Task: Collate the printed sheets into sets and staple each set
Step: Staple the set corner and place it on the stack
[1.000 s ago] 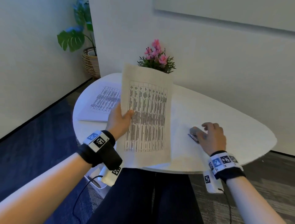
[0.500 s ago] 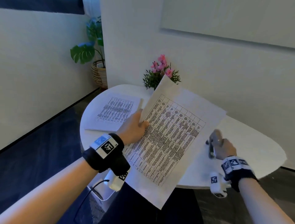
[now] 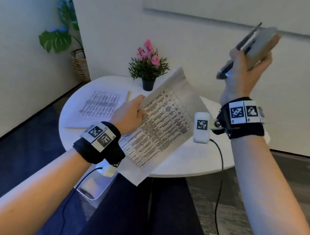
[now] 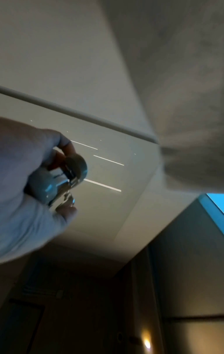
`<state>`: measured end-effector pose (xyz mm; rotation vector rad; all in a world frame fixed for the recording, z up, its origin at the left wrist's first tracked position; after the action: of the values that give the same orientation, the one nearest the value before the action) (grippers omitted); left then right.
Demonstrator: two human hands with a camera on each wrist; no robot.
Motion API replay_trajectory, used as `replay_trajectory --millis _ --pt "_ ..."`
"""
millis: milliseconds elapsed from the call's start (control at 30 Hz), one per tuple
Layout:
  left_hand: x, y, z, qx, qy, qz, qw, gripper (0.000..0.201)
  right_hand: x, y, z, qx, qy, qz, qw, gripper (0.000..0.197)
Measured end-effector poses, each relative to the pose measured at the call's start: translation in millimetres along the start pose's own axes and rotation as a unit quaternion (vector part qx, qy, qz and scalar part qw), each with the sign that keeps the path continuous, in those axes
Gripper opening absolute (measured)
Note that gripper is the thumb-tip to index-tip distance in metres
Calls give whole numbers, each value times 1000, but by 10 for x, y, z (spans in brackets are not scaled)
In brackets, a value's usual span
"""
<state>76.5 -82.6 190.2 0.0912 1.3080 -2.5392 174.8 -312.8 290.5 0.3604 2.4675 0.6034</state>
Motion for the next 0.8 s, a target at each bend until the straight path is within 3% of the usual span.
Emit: replay_trajectory --millis 133,333,533,600,700,800 --pt "13 28 22 -12 22 7 1000 23 140 272 108 -17 48 11 999 32" --pt "20 57 26 -27 30 15 999 22 256 408 345 27 96 -31 995 44" --pt "2 107 15 -47 40 14 998 21 324 448 391 -29 107 -91 990 25" --pt "6 127 24 -45 45 11 998 21 338 482 378 -32 101 -84 991 17" --pt "21 169 5 -46 44 4 998 20 324 486 436 25 73 -57 995 21" --pt "25 206 -24 -64 39 -10 997 22 295 477 585 62 93 -49 993 25"
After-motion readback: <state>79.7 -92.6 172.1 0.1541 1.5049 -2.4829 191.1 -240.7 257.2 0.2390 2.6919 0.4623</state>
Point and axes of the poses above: each hand's wrist, its own x-axis away from the middle knuckle, its own y-axis out of the palm, z = x × y, the point moved 2 cm from there along -x, towards the middle knuckle, and after that the axes turned 5 degrees about -y, right-handed, at the moved point
